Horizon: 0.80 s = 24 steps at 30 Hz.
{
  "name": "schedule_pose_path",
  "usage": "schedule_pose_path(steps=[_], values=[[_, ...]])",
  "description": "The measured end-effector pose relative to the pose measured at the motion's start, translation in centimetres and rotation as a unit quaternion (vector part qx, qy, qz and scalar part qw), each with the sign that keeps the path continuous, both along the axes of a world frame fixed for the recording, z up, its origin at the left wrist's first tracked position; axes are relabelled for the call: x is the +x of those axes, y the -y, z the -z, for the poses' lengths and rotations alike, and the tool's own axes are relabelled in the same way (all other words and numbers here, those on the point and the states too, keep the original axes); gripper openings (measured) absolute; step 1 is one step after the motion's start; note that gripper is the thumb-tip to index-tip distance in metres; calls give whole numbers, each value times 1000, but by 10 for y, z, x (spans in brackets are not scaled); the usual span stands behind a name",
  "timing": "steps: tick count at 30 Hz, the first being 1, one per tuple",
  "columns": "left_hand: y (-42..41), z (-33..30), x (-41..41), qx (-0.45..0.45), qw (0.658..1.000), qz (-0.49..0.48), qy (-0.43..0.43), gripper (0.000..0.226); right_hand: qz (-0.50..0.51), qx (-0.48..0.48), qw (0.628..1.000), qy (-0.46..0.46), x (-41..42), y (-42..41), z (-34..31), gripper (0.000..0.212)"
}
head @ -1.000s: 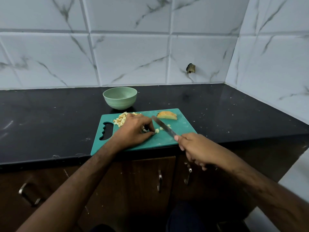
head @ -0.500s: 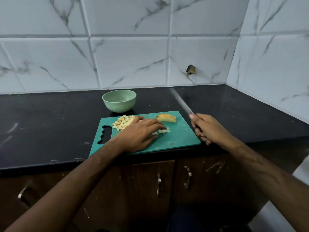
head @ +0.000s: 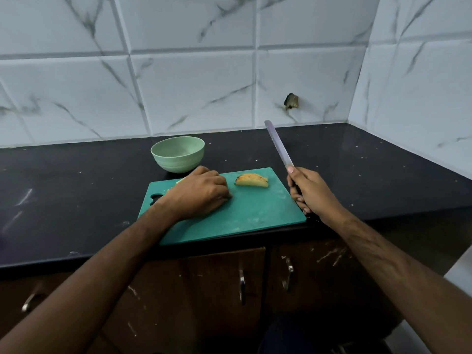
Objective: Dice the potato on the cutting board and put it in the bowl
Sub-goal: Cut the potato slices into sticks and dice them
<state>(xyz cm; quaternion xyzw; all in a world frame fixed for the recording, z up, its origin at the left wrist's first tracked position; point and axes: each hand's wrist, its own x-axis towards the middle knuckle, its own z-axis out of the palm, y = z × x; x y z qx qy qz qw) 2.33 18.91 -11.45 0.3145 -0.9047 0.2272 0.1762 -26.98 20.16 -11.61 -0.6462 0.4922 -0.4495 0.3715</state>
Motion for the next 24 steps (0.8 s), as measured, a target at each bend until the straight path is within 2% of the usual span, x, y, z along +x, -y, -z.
schedule_pose_path(steps=[4, 7, 12, 17, 20, 24], values=[[2, -9, 14, 60, 994, -32, -83, 4, -3, -4, 1000, 0, -1, 2, 2, 41], [5, -11, 18, 134, 977, -33, -164, 15, -4, -8, 1000, 0, -2, 2, 3, 41], [4, -15, 14, 135, 955, -75, -255, 21, -5, -10, 1000, -1, -1, 4, 5, 42], [13, -17, 3, 48, 973, -125, -189, 29, -11, -6, 1000, 5, -2, 5, 4, 41], [13, -16, -15, 61, 981, -100, -154, 17, -10, -5, 1000, 10, -1, 5, 5, 41], [20, -12, -45, 63, 989, -86, -100, 15, -10, -8, 1000, 13, -1, 4, 5, 41]])
